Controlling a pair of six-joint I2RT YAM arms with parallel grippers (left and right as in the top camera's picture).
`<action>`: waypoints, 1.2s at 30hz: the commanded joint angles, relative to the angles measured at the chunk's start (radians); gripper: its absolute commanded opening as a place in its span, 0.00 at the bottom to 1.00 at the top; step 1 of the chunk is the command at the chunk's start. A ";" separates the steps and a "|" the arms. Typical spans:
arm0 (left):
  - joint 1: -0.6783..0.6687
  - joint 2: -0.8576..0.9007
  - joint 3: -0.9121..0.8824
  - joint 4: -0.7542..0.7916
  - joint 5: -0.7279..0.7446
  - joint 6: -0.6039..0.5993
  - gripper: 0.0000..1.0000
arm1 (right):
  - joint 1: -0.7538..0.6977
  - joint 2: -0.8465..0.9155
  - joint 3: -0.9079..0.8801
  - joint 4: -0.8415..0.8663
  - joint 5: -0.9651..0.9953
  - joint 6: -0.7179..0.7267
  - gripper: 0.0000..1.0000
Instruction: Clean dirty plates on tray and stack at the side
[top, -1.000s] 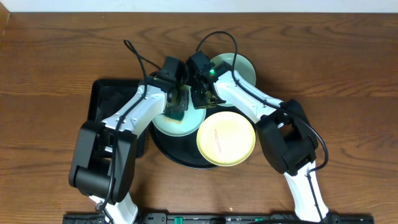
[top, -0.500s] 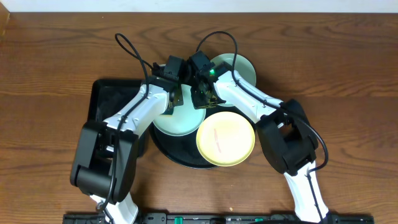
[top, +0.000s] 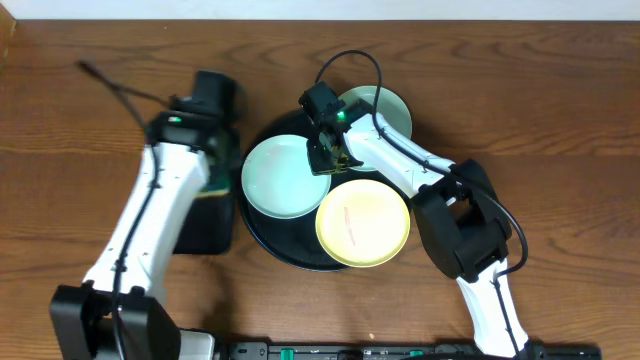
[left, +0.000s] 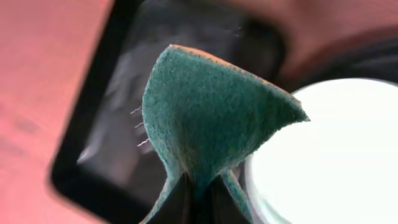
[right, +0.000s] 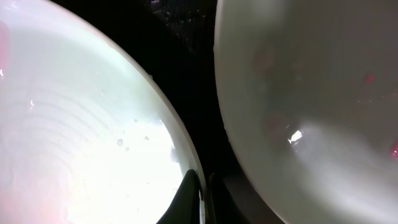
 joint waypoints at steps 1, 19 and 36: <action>0.094 0.021 -0.014 -0.026 -0.002 -0.002 0.07 | 0.006 0.055 -0.006 -0.001 -0.019 -0.003 0.01; 0.202 0.102 -0.038 0.035 -0.002 -0.002 0.07 | 0.007 -0.075 0.008 -0.060 0.067 -0.074 0.01; 0.202 0.102 -0.038 0.050 -0.002 -0.002 0.08 | 0.213 -0.290 0.008 -0.080 0.788 -0.153 0.01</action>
